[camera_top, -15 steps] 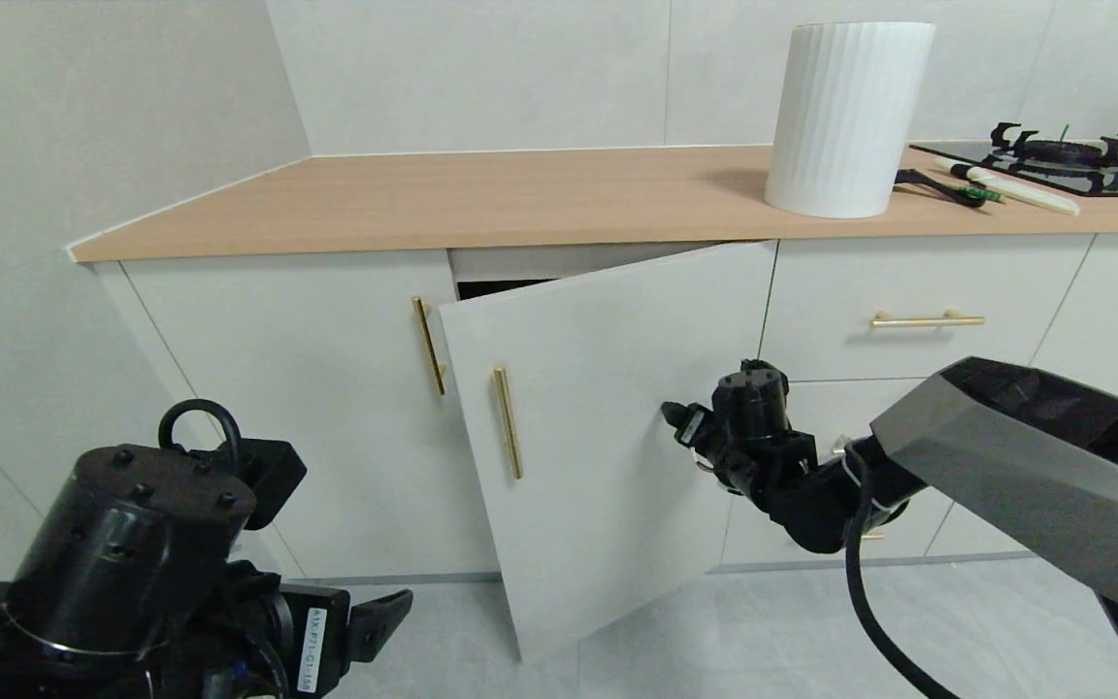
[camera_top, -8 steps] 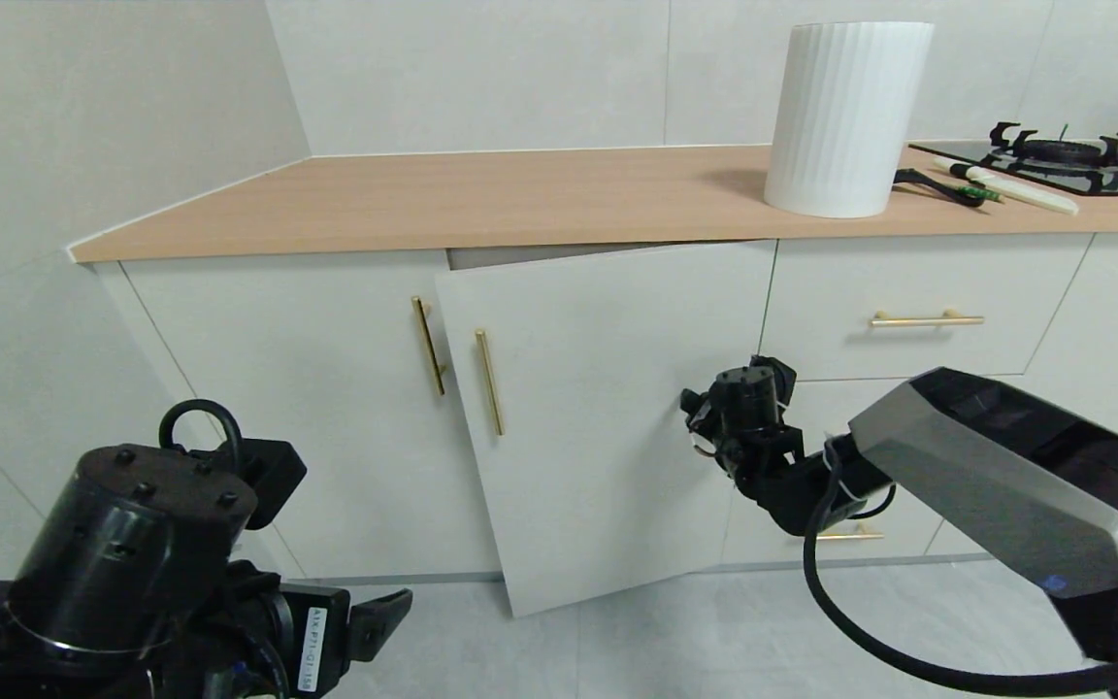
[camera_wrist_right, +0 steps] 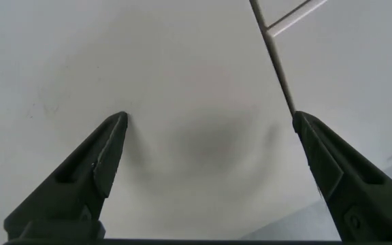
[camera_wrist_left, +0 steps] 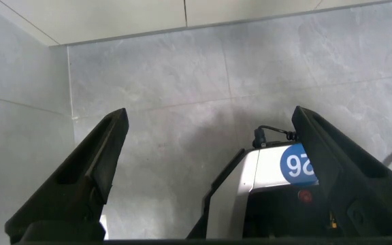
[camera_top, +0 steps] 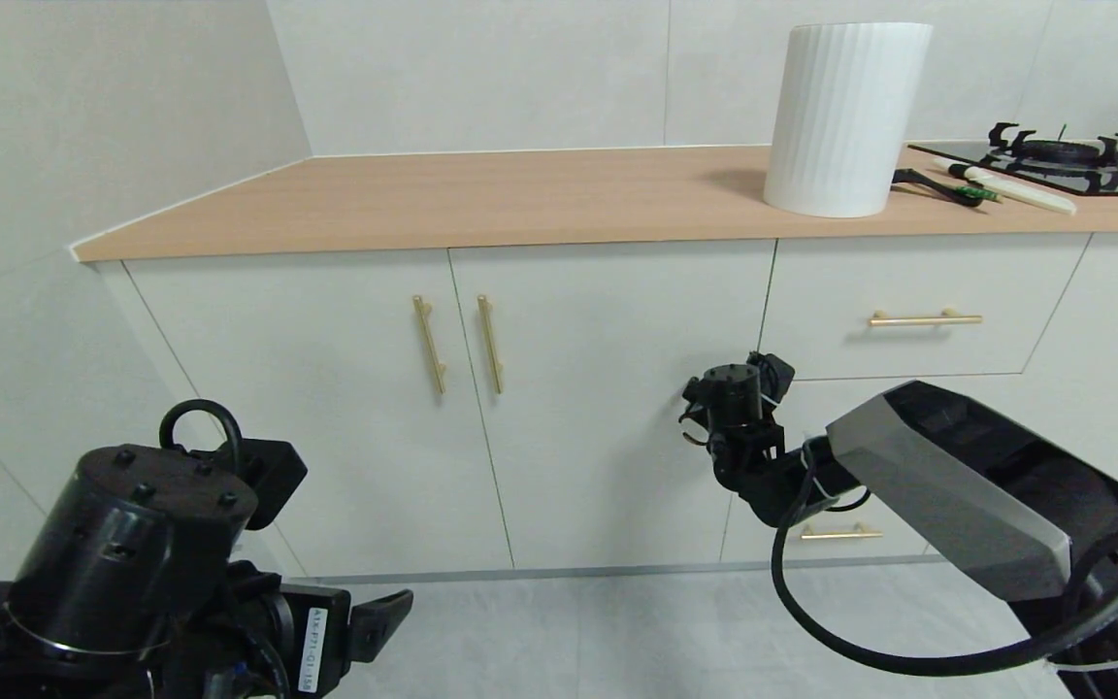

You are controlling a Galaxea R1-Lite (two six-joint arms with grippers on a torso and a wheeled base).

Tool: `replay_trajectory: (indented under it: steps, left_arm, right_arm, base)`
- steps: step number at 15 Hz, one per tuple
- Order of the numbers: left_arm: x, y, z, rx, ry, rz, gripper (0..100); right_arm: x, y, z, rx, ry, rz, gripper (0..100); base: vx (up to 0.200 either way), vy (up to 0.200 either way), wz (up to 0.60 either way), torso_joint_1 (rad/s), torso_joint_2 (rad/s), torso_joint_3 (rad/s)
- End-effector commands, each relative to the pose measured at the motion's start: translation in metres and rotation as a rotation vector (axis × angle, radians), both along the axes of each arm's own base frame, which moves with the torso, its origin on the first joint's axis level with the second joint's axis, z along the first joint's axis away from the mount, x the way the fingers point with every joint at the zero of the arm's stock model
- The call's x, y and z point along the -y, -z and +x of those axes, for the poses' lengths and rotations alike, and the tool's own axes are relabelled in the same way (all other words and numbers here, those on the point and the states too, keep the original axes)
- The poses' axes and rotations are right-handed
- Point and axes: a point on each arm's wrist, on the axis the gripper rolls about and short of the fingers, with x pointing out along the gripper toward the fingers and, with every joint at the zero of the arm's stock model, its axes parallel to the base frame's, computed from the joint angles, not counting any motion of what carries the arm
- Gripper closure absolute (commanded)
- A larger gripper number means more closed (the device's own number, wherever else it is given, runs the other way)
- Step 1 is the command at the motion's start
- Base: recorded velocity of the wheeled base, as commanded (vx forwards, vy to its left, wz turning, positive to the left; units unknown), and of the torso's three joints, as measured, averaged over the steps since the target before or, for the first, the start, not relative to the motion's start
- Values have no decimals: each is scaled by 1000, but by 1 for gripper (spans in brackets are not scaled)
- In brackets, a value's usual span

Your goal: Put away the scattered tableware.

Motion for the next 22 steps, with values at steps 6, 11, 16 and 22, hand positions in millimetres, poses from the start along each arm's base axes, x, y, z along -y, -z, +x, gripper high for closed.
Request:
replay_trajectory:
  steps: [6, 11, 16, 22]
  left_arm:
    - [0, 0, 0, -1, -1, 1, 0]
    - [0, 0, 0, 1, -1, -1, 0]
    - [-8, -12, -4, 52, -21, -36, 0]
    - [-65, -54, -47, 323, -147, -120, 0]
  right_arm:
    - [2, -11, -23, -44, -77, 5, 0]
    - [35, -61, -137, -260, -779, 173, 0]
    - [56, -90, -170, -173, -818, 36, 0]
    - [109, -151, -261, 43, -560, -289, 0]
  base:
    - [0, 0, 0, 0, 0, 0]
    - [0, 0, 0, 0, 0, 0]
    - [0, 0, 0, 0, 0, 0]
    - [0, 0, 0, 0, 0, 0]
